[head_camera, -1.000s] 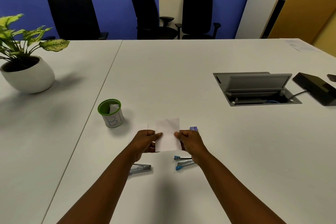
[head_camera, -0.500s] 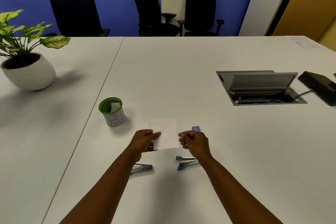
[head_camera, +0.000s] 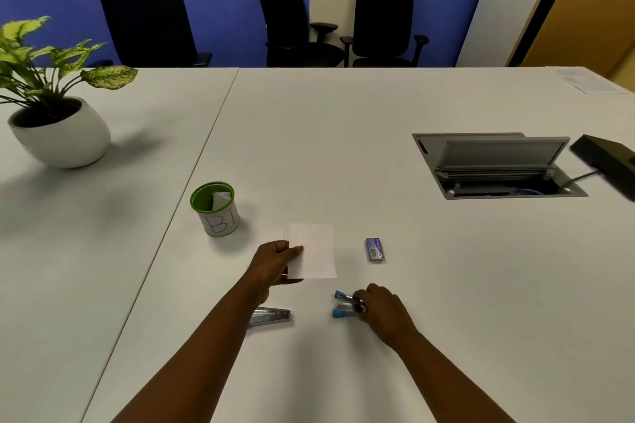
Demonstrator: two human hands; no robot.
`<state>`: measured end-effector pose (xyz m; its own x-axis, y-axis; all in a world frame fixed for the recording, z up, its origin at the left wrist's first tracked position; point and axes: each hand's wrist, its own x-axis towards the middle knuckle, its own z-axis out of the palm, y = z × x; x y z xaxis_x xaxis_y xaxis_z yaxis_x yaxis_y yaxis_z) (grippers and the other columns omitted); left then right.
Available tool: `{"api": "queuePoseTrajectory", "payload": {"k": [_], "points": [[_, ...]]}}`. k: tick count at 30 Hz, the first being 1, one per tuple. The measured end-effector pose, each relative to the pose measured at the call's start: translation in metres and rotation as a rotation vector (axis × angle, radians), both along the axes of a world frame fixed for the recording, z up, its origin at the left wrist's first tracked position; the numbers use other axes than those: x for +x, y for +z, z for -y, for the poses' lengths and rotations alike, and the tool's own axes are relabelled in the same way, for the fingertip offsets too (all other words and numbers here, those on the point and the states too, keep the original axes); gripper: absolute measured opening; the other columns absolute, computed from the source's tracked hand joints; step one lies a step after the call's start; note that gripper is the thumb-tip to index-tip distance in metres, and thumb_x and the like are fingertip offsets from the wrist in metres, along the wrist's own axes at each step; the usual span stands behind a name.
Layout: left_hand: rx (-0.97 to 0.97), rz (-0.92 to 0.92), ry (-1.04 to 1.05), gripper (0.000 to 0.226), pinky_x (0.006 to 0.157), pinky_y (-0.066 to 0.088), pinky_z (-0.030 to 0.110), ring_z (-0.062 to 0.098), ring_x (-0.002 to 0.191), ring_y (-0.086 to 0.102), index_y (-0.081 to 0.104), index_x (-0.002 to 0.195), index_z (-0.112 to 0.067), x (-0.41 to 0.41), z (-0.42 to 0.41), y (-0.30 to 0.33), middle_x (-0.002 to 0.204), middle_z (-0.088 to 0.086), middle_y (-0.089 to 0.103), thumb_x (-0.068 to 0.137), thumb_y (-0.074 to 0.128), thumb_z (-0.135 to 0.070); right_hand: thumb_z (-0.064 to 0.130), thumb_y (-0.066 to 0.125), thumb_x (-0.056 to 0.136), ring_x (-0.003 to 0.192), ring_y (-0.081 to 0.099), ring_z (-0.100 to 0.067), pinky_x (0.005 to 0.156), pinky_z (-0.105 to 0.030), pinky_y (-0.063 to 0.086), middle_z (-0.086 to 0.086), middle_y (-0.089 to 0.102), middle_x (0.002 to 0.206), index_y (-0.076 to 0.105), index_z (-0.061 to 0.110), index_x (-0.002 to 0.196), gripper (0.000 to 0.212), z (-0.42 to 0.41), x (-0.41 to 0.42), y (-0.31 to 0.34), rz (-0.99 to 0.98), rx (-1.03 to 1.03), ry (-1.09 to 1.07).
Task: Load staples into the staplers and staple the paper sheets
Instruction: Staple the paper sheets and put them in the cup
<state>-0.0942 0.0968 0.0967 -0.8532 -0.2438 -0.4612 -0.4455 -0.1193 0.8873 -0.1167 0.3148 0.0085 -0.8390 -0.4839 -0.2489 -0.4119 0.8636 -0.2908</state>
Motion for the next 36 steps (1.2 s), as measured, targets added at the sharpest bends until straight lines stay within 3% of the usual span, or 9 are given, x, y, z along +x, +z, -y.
{"api": "queuePoseTrajectory", "payload": {"k": [4, 7, 13, 15, 18, 20, 26, 29, 36], "points": [[-0.004, 0.009, -0.003, 0.015, 0.061, 0.058, 0.030, 0.021, 0.078, 0.059, 0.058, 0.076, -0.012, 0.001, 0.004, 0.001, 0.085, 0.008, 0.061, 0.091, 0.056, -0.016, 0.012, 0.053, 0.090, 0.098, 0.053, -0.022, 0.081, -0.023, 0.040, -0.011, 0.050, 0.113, 0.048, 0.013, 0.124, 0.034, 0.000, 0.000, 0.017, 0.237, -0.406, -0.247], [0.008, -0.011, 0.012, 0.014, 0.052, 0.058, 0.025, 0.019, 0.074, 0.058, 0.058, 0.078, -0.012, 0.002, 0.006, 0.003, 0.082, 0.007, 0.060, 0.091, 0.055, -0.015, 0.007, 0.047, 0.094, 0.083, 0.060, -0.018, 0.080, -0.026, 0.050, -0.007, 0.049, 0.108, 0.045, 0.009, 0.116, 0.023, 0.002, 0.002, 0.039, 0.636, -0.844, -0.395], [0.014, -0.032, -0.004, 0.018, 0.047, 0.057, 0.023, 0.019, 0.071, 0.058, 0.058, 0.073, -0.013, 0.002, 0.002, 0.012, 0.079, 0.006, 0.060, 0.091, 0.054, -0.013, 0.001, 0.039, 0.092, 0.075, 0.065, -0.019, 0.075, -0.036, 0.049, -0.004, 0.061, 0.086, 0.051, 0.018, 0.117, 0.032, 0.003, 0.001, 0.066, 1.036, -1.210, -0.438], [0.015, -0.038, -0.028, 0.017, 0.046, 0.055, 0.022, 0.019, 0.072, 0.058, 0.059, 0.075, -0.013, 0.003, 0.001, 0.015, 0.080, 0.006, 0.059, 0.091, 0.054, -0.013, 0.007, 0.040, 0.089, 0.069, 0.060, -0.016, 0.072, -0.036, 0.051, -0.002, 0.055, 0.077, 0.051, 0.016, 0.121, 0.035, 0.004, 0.000, 0.071, 1.127, -1.256, -0.405], [-0.012, -0.040, -0.058, 0.016, 0.046, 0.055, 0.022, 0.019, 0.075, 0.057, 0.060, 0.077, -0.014, 0.004, 0.000, 0.017, 0.082, 0.006, 0.060, 0.091, 0.054, -0.015, 0.047, 0.042, 0.085, 0.057, 0.053, -0.015, 0.063, -0.032, 0.050, 0.000, 0.052, 0.066, 0.059, 0.017, 0.109, 0.043, 0.007, -0.001, 0.078, 1.171, -1.195, -0.413], [-0.033, -0.038, -0.072, 0.017, 0.047, 0.056, 0.023, 0.018, 0.075, 0.056, 0.060, 0.076, -0.016, 0.005, 0.000, 0.019, 0.081, 0.005, 0.059, 0.091, 0.054, -0.015, 0.061, 0.042, 0.077, 0.053, 0.051, -0.016, 0.062, -0.032, 0.049, 0.000, 0.050, 0.059, 0.063, 0.020, 0.103, 0.054, 0.008, 0.000, 0.080, 1.163, -1.144, -0.408], [-0.063, -0.059, -0.111, 0.016, 0.048, 0.056, 0.023, 0.018, 0.074, 0.057, 0.060, 0.076, -0.017, 0.007, -0.003, 0.024, 0.080, 0.004, 0.059, 0.091, 0.054, -0.017, 0.052, 0.049, 0.077, 0.059, 0.059, -0.016, 0.062, -0.029, 0.053, -0.003, 0.065, 0.075, 0.060, 0.013, 0.099, 0.046, 0.012, 0.003, 0.084, 1.149, -1.167, -0.414], [-0.093, -0.074, -0.151, 0.013, 0.049, 0.055, 0.023, 0.017, 0.074, 0.059, 0.061, 0.079, -0.019, 0.008, -0.006, 0.025, 0.082, 0.003, 0.061, 0.091, 0.054, -0.018, 0.045, 0.044, 0.087, 0.061, 0.062, -0.014, 0.061, -0.027, 0.053, -0.003, 0.068, 0.080, 0.061, 0.009, 0.096, 0.041, 0.016, 0.006, 0.086, 1.101, -1.145, -0.435], [-0.142, -0.079, -0.282, 0.010, 0.043, 0.050, 0.017, 0.014, 0.068, 0.061, 0.061, 0.084, -0.020, 0.010, -0.012, 0.023, 0.078, 0.001, 0.063, 0.091, 0.055, -0.017, 0.035, 0.054, 0.088, 0.061, 0.062, -0.014, 0.063, -0.027, 0.060, -0.007, 0.057, 0.073, 0.063, 0.006, 0.088, 0.030, 0.025, 0.009, 0.093, 1.059, -1.157, -0.607]]}}
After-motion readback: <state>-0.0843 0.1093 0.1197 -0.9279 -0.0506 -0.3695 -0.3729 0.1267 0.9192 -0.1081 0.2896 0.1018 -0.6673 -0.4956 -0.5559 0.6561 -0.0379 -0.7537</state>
